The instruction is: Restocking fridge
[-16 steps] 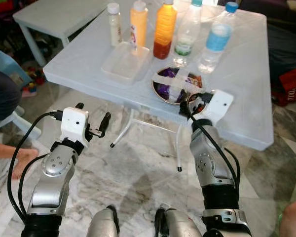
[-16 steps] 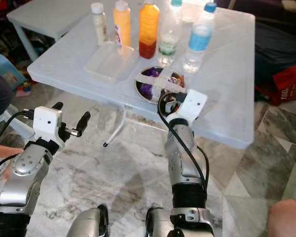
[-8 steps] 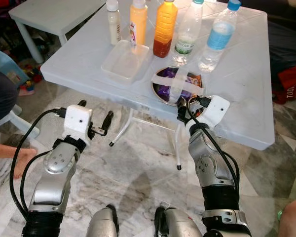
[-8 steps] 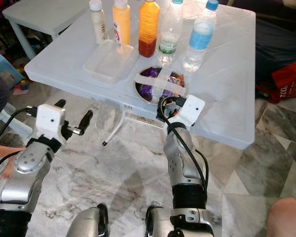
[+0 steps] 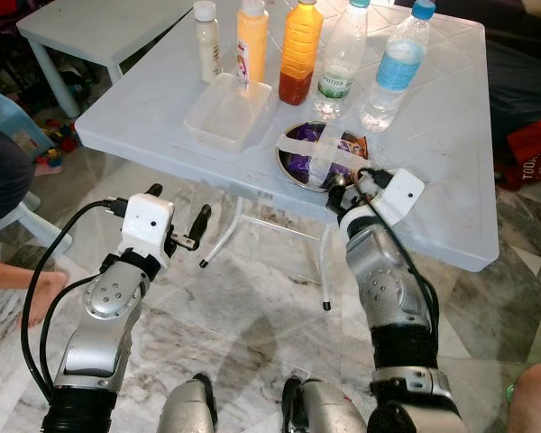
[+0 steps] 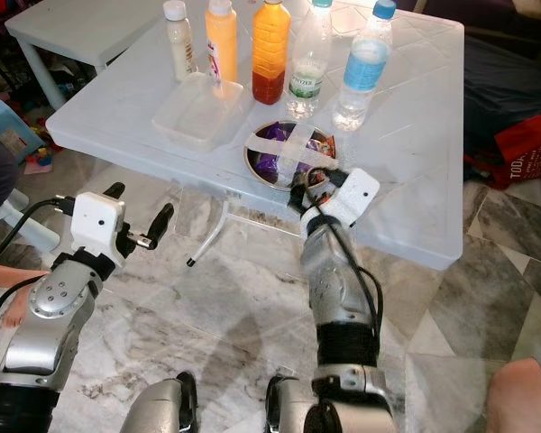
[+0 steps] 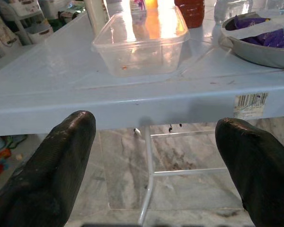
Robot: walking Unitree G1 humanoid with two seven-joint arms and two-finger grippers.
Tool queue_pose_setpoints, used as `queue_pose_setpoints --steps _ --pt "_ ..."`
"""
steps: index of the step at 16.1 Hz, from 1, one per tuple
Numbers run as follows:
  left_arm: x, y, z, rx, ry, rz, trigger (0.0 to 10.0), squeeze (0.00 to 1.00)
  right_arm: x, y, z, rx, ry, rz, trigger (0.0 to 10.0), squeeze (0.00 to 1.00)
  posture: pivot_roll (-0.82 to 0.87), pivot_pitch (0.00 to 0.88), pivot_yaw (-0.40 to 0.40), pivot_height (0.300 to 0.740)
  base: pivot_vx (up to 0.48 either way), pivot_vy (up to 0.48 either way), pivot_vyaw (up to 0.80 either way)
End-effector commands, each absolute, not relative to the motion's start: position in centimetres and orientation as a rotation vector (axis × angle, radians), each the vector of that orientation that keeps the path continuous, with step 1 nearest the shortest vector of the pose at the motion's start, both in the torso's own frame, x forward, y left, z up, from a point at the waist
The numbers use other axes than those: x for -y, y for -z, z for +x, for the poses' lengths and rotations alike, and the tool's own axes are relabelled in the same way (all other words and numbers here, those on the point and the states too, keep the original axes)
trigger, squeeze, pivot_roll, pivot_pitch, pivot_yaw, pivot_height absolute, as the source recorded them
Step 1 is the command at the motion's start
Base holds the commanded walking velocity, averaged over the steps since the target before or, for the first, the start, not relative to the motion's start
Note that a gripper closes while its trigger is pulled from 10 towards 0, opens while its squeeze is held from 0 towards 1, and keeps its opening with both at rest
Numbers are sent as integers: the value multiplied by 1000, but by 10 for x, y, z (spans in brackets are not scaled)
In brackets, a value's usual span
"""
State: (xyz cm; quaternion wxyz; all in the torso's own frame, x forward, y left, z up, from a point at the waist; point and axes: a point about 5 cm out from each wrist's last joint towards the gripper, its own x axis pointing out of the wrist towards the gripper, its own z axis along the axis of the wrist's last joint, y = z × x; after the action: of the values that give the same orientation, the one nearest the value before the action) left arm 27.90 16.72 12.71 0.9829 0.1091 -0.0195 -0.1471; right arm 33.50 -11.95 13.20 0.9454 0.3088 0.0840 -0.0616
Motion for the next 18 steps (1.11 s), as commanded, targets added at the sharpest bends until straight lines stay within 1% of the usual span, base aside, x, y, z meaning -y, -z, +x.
queue_pose_setpoints --steps 1,4,5,6,10,11,13,15,16,18 --pt "-165 -128 276 46 313 231 10000 0 104 -134 340 -207 120 710 10000 0 38 195 -25 740 0 0 0" --pt "-165 -128 277 47 319 235 10000 0 129 -135 347 -177 182 686 10000 0 38 198 -18 740 0 0 0" --pt "-166 -131 278 62 290 263 10000 0 134 -137 348 -170 188 677 10000 0 37 197 -18 740 0 0 0" --pt "-169 -129 280 35 262 251 10000 0 138 -138 347 -164 198 662 10000 0 36 195 -18 740 0 0 0" --pt "-168 -129 279 42 294 217 10000 0 148 -132 322 -130 229 553 10000 0 19 180 -30 740 0 0 0" --pt "-168 -129 279 44 294 214 10000 0 150 -132 319 -123 234 547 10000 0 19 180 -30 740 0 0 0" --pt "-166 -131 279 60 298 198 10000 0 166 -137 300 -49 274 463 10000 0 8 171 -28 740 0 0 0" --pt "-166 -130 279 60 297 175 10000 0 171 -143 291 16 255 380 10000 0 -6 167 -24 740 0 0 0" --pt "-166 -130 280 59 294 161 10000 0 173 -150 286 86 228 255 10000 0 -7 167 -24 740 0 0 0" --pt "-163 -129 282 59 295 150 10000 0 177 -157 288 139 241 160 10000 0 -22 158 -21 740 0 0 0"
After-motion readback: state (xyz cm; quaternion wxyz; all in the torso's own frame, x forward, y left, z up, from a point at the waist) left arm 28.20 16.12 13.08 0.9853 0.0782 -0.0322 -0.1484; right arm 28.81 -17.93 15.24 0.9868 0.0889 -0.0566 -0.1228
